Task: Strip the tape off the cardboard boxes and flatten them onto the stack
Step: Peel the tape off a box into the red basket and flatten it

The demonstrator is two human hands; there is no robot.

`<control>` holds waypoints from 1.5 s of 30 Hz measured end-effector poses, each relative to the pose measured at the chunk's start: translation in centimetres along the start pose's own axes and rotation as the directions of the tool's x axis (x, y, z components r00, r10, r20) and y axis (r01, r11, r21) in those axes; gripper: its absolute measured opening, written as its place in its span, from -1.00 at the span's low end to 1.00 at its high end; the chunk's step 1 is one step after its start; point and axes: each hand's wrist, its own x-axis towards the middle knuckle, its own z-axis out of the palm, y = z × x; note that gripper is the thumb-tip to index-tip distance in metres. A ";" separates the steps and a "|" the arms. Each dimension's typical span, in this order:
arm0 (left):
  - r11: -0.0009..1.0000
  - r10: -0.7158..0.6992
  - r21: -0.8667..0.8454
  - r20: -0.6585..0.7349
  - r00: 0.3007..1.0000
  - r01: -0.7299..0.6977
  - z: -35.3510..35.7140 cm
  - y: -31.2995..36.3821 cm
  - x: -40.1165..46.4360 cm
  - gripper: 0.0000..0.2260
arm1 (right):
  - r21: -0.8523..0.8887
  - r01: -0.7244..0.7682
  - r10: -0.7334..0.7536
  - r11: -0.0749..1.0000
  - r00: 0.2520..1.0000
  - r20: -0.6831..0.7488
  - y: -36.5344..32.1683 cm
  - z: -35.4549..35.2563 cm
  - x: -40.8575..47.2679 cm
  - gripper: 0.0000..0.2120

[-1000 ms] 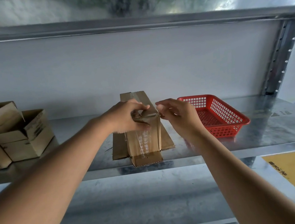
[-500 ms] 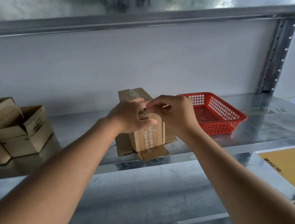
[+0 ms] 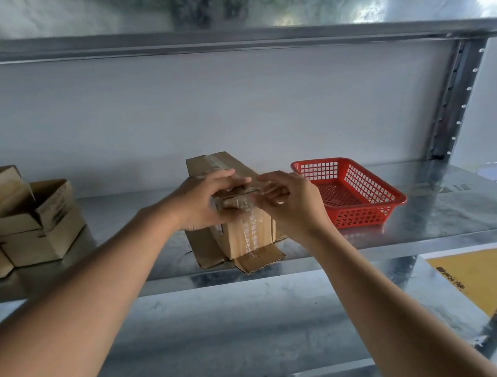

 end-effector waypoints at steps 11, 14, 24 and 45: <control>0.964 -0.078 0.251 -0.045 0.996 0.087 0.4 1.7 -0.6 -0.32 | -0.340 -0.054 0.008 0.939 0.991 -0.137 -2.5 1.3 -0.4 -0.84; 0.932 -0.124 0.335 -0.059 0.991 0.137 0.6 2.8 -0.4 -0.33 | -0.296 -0.119 0.080 0.948 0.987 -0.142 -2.6 1.6 -0.4 -0.88; 0.973 -0.061 0.222 0.015 0.998 0.056 0.5 0.5 -0.6 -0.02 | -0.006 -0.208 0.206 0.978 0.973 -0.102 -1.9 1.1 -0.4 -0.95; 0.953 -0.075 0.290 -0.061 0.995 0.089 1.6 0.3 1.4 -0.05 | -0.103 -0.049 0.053 0.993 0.998 0.041 -2.1 0.4 -0.3 -0.82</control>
